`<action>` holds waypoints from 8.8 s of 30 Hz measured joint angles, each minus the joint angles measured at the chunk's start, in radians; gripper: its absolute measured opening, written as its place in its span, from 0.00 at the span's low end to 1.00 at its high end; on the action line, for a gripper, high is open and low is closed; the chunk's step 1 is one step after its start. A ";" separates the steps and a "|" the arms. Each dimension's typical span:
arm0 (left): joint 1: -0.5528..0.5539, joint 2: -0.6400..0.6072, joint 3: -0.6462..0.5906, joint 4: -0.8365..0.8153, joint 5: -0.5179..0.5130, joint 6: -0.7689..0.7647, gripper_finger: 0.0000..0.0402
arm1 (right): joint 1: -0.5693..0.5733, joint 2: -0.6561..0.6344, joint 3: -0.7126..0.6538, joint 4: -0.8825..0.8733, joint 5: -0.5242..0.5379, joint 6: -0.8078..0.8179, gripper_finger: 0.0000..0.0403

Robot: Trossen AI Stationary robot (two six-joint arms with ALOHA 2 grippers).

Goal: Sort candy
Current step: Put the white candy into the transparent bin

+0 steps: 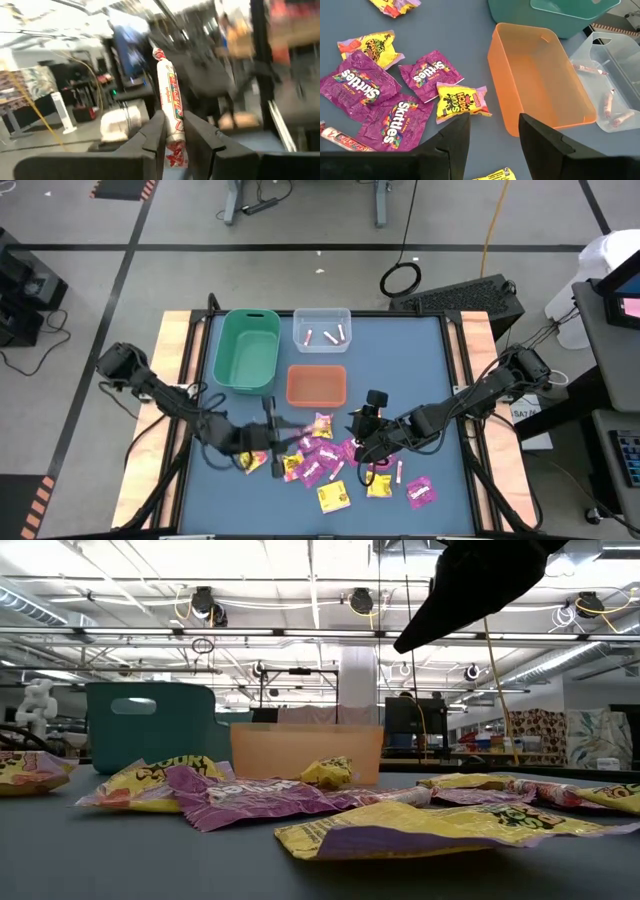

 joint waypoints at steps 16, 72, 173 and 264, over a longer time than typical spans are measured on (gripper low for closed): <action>0.127 -0.006 0.000 0.425 -0.024 -0.103 0.16 | 0.000 0.000 0.000 0.000 -0.001 -0.004 0.40; 0.148 -0.005 0.000 0.245 -0.028 0.837 0.16 | -0.014 0.057 0.000 0.011 0.004 -0.011 0.40; 0.354 -0.149 0.214 -1.053 0.510 -0.458 0.43 | 0.438 -0.019 0.126 -0.380 0.199 0.626 0.40; -0.071 0.003 0.130 -0.846 0.148 -0.819 0.43 | 0.351 0.363 0.098 -0.388 -0.104 1.053 0.22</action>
